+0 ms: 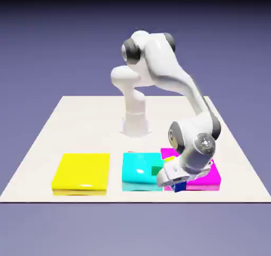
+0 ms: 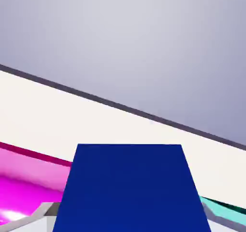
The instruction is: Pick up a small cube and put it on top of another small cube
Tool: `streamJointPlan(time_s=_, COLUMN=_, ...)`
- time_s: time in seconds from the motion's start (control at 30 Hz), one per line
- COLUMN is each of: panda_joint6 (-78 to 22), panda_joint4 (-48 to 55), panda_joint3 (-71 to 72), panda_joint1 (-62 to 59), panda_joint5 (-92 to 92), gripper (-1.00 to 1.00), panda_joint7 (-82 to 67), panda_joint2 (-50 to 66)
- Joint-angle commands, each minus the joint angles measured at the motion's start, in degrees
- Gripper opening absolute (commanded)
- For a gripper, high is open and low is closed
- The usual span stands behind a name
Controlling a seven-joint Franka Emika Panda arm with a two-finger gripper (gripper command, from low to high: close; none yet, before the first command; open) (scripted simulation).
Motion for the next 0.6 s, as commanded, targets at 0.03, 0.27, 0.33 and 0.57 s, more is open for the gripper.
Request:
streamJointPlan(time_s=0.03, panda_joint6=-0.5, panda_joint4=-3.4, panda_joint3=-0.2, panda_joint1=-0.2, panda_joint5=2.1, gripper=-1.00, panda_joint7=2.1, panda_joint2=-4.2)
streamJointPlan(time_s=0.27, panda_joint6=-2.0, panda_joint4=-15.3, panda_joint3=-0.8, panda_joint1=-1.0, panda_joint5=9.8, gripper=-1.00, panda_joint7=9.1, panda_joint2=-18.4)
streamJointPlan(time_s=0.33, panda_joint6=0.5, panda_joint4=-17.0, panda_joint3=-0.8, panda_joint1=-0.9, panda_joint5=9.8, gripper=-1.00, panda_joint7=9.1, panda_joint2=-17.6)
streamJointPlan(time_s=0.57, panda_joint6=2.9, panda_joint4=-18.6, panda_joint3=-0.8, panda_joint1=-0.7, panda_joint5=9.8, gripper=1.00, panda_joint7=9.0, panda_joint2=-16.9)
